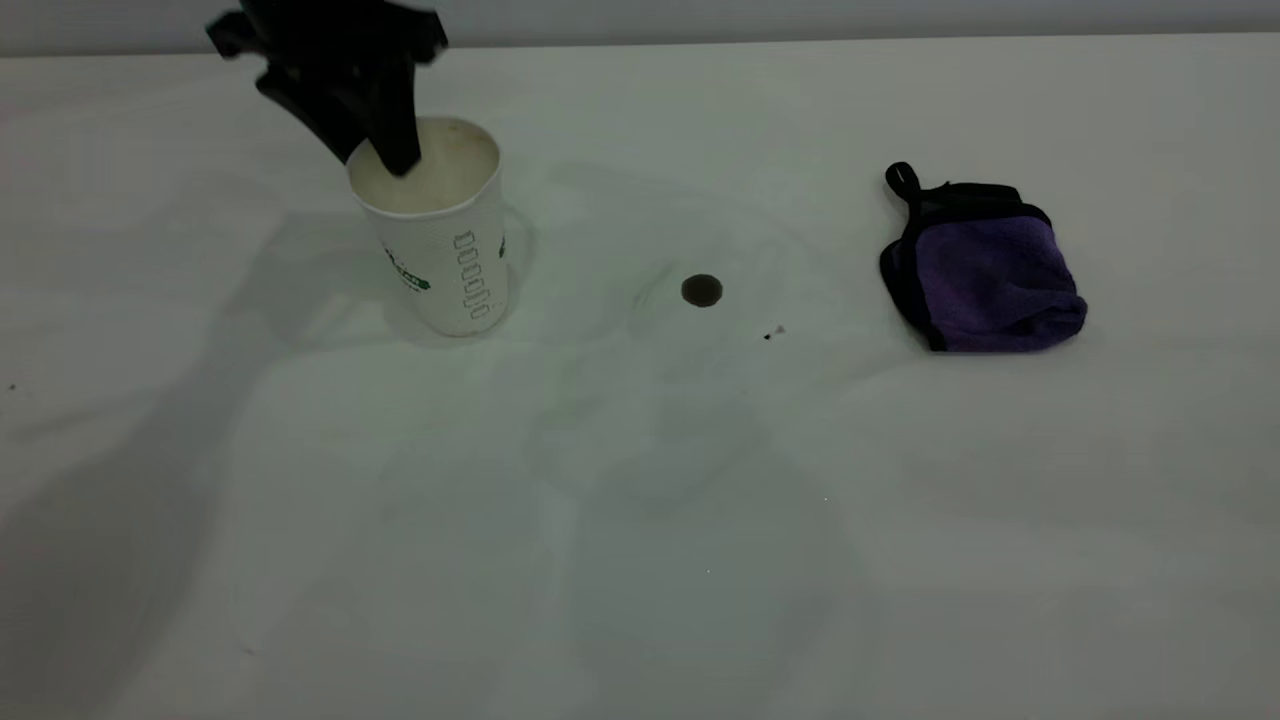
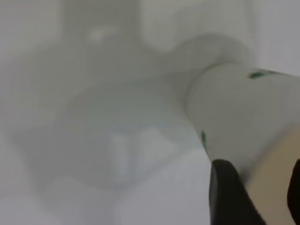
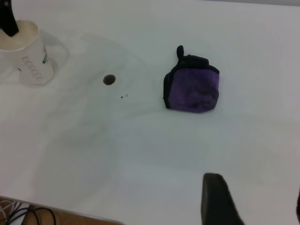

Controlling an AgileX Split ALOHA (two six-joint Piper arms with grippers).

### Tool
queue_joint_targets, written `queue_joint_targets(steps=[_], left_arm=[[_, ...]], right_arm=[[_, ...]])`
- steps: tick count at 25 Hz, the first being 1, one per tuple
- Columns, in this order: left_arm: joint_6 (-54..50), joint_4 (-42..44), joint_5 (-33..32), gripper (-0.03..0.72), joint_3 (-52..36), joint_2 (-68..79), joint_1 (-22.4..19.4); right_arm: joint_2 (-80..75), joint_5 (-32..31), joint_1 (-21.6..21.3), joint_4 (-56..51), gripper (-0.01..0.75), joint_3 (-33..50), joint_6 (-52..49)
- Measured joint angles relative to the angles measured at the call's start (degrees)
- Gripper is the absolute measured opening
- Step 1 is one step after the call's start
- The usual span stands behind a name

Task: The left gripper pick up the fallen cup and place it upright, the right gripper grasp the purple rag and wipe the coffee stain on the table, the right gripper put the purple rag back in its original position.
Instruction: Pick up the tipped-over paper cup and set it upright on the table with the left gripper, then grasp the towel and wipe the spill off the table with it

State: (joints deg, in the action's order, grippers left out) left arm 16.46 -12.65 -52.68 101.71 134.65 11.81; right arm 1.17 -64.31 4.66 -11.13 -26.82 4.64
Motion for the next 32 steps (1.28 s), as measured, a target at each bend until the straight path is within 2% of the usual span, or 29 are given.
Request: queue_joint_targets(steps=[7,13,22,26,32], left_arm=[[0.02,0.05,-7.04,0.357,0.0,-10.93,0.0],[-2.12,0.05,-14.39,0.357,0.0,-27.31,0.0],[-6.46,0.17,-14.39,0.357,-0.84,-50.84,0.0],[-8.48,0.22,-14.39,0.357,-6.92,-61.73,0.0],[-8.67,0.27,-14.39,0.357,-26.94,-76.89,0.0]], right_arm=[[0.0,0.0,0.0,0.0,0.442,0.0,0.0],[0.0,0.0,0.0,0.0,0.442,0.0,0.0],[0.0,0.0,0.0,0.0,0.442,0.0,0.0],[0.0,0.0,0.0,0.0,0.442,0.0,0.0],[0.0,0.0,0.0,0.0,0.442,0.0,0.0]])
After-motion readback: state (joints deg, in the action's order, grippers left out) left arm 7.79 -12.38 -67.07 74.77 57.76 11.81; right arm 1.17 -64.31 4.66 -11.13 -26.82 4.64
